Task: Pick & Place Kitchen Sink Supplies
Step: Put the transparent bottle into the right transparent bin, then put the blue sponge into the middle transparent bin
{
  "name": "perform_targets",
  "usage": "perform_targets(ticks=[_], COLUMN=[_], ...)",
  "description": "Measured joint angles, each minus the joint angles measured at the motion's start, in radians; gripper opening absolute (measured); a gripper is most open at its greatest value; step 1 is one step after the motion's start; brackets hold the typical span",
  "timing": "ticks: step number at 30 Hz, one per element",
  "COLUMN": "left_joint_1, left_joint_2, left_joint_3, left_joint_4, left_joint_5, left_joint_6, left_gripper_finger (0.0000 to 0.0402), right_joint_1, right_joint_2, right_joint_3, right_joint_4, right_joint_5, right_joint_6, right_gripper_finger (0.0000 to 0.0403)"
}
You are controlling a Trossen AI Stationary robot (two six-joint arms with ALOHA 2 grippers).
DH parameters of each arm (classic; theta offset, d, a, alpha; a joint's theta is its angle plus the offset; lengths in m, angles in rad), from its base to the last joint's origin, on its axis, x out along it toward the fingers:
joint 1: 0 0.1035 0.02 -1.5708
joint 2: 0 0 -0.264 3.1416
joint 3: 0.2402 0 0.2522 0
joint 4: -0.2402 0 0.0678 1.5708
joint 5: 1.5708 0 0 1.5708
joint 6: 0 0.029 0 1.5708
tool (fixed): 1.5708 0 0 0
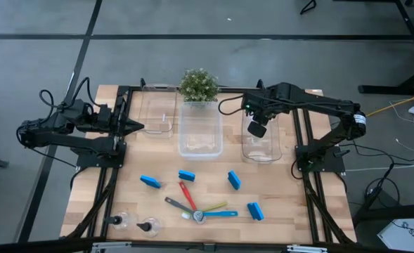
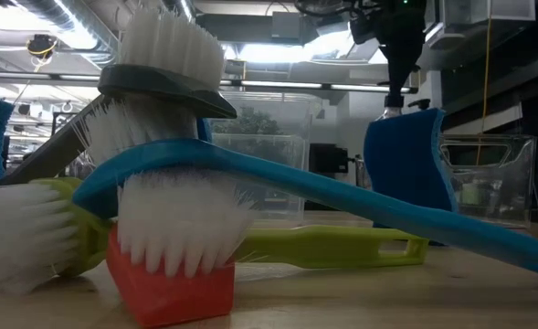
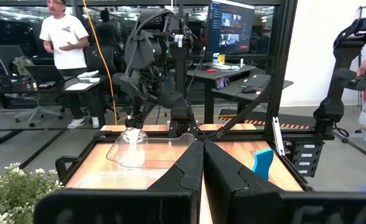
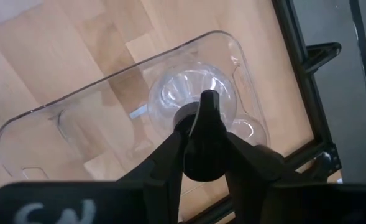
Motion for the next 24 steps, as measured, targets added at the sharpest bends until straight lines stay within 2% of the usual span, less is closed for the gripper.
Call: perform_targets(ticks=[5, 8, 18, 24], left_joint_1=[0.0, 0.0, 0.0, 0.0], left_joint_2=[0.0, 0.0, 0.0, 0.0], left_joint_3=[0.0, 0.0, 0.0, 0.0], left_joint_4=[0.0, 0.0, 0.0, 0.0], left_joint_5=[0.0, 0.0, 0.0, 0.0], left_joint_6=[0.0, 0.0, 0.0, 0.0], left_gripper_finger=[0.0006, 0.0006, 0.0006, 0.0006], right_joint_1=[0.0, 0.0, 0.0, 0.0], right_joint_2=[-0.001, -0.001, -0.001, -0.001], right_joint_3=[0.0, 0.0, 0.0, 0.0], right_joint_4=[0.001, 0.001, 0.001, -0.01], right_joint_5=[0.002, 0.002, 0.0, -0.042], right_joint_6=[0.005, 0.008, -0.004, -0.003], right_gripper_finger=[0.0128, 0.0132, 0.0088, 0.0081])
